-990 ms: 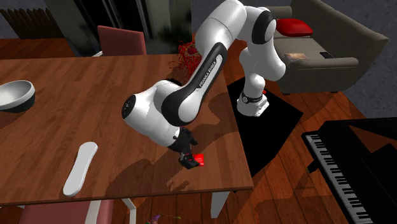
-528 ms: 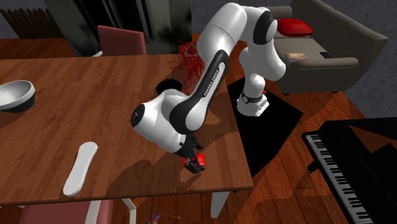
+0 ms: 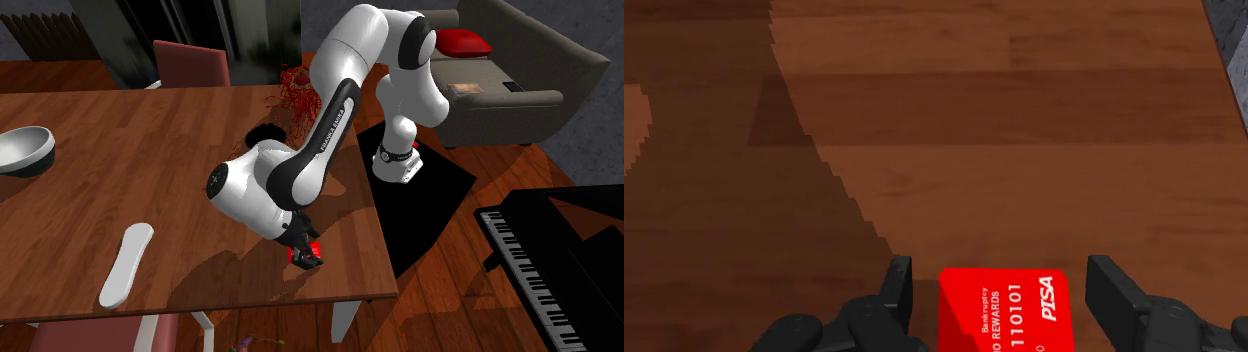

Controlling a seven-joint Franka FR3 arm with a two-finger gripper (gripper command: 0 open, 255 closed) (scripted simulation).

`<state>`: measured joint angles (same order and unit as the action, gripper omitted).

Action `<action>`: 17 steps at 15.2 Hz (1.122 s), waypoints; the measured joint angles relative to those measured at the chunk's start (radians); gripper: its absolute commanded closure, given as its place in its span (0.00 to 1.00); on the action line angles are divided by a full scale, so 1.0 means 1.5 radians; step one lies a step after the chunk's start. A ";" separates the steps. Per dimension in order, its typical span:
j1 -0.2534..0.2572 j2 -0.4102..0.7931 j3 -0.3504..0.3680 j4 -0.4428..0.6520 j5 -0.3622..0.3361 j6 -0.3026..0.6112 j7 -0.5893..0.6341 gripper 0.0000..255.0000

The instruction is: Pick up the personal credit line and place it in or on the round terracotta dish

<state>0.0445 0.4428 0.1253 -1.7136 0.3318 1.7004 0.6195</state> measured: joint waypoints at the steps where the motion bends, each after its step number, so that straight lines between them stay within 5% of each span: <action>1: -0.001 -0.002 -0.001 0.002 -0.001 -0.005 0.000 1.00; 17: 0.000 -0.024 0.002 0.023 0.003 -0.043 0.016 1.00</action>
<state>0.0445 0.4073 0.1286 -1.6791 0.3356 1.6355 0.6431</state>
